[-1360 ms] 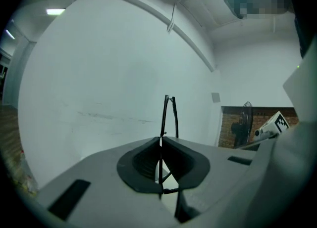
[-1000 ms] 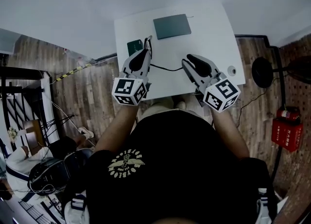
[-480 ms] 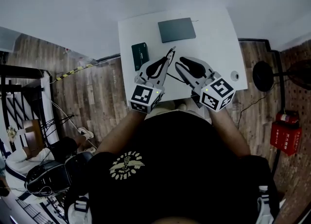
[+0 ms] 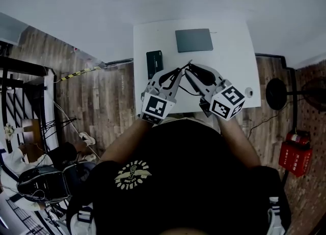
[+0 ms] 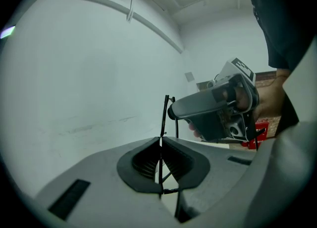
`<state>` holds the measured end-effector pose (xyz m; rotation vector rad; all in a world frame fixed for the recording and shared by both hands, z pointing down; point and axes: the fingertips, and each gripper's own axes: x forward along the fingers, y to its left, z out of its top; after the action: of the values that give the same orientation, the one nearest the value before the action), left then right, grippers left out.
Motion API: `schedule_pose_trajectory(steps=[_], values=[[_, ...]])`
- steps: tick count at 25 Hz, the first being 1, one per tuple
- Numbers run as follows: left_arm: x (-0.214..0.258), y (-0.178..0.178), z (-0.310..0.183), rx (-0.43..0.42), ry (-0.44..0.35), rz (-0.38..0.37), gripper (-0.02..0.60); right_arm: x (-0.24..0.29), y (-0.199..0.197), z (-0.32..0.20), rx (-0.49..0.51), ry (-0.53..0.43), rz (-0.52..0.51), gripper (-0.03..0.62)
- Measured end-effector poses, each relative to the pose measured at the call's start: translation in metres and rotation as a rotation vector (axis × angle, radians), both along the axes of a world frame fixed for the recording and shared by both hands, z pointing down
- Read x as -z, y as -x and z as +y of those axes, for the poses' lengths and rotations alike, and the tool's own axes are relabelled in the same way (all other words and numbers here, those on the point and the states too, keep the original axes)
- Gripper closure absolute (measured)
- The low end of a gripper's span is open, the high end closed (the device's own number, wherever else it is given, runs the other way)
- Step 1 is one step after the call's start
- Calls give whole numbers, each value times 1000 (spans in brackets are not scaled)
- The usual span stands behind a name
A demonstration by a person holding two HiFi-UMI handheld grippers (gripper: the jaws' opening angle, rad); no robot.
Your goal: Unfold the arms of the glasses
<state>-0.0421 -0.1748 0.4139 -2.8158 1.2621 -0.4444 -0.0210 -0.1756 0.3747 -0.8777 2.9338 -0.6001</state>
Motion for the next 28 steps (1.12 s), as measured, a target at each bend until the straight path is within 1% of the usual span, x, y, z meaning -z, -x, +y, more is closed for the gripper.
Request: schedule_pose_trajectory(steps=[4, 6, 9, 13, 15, 18, 22, 28], values=[[-6, 7, 2, -2, -18, -50, 561, -3, 12, 0, 28, -1, 7, 568], [-6, 10, 3, -7, -5, -76, 561, -4, 18, 2, 43, 0, 9, 574], [-1, 14, 4, -21, -19, -123, 561, -5, 20, 5, 57, 0, 15, 576], [-11, 18, 6, -97, -74, -213, 561, -10, 19, 12, 65, 19, 34, 577], [-13, 18, 7, -134, -88, -261, 561, -13, 17, 15, 65, 31, 50, 577], [-11, 12, 7, -183, -99, -302, 561, -15, 9, 19, 55, 40, 70, 577], [-15, 3, 12, -241, -96, -344, 561, -22, -3, 26, 52, 56, 103, 576], [-14, -8, 17, -320, -69, -460, 560, -38, -19, 33, 72, 126, 156, 577]])
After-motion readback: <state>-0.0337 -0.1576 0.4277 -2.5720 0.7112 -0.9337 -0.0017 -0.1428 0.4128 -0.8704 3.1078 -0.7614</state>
